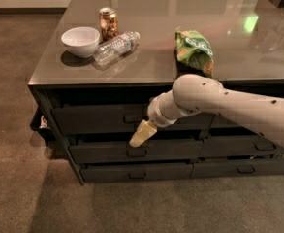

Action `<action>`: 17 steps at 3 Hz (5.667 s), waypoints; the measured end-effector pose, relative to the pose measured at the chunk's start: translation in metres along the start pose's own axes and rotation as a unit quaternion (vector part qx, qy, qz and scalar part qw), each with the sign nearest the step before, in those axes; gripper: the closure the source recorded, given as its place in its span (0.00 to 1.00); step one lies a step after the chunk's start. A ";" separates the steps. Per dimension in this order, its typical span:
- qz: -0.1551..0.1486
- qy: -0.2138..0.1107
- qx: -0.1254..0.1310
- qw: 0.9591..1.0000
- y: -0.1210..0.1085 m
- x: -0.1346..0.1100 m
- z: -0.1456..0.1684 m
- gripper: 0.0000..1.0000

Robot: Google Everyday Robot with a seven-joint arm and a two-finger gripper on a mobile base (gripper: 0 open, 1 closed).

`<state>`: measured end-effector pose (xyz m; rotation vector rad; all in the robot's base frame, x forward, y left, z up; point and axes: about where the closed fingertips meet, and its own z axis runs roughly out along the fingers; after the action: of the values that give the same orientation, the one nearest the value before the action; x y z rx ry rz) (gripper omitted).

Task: Open top drawer

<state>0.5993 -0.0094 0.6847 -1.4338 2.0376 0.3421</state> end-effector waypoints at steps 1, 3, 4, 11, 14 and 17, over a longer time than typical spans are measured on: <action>-0.014 -0.002 -0.011 1.000 0.000 -0.007 0.007 0.00; -0.028 -0.001 -0.039 0.999 0.000 -0.016 0.023 0.00; -0.033 0.003 -0.052 0.998 0.000 -0.018 0.030 0.19; -0.037 0.003 -0.051 0.998 -0.019 -0.025 0.022 0.74; -0.035 0.007 -0.037 0.999 0.003 -0.014 0.003 0.34; -0.033 0.021 -0.032 0.999 0.057 0.024 -0.006 0.00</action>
Offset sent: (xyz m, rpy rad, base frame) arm 0.0135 0.0245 -0.0062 0.0014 0.0256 0.0971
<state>0.5401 -0.0096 0.6674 -1.5560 2.0233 0.3549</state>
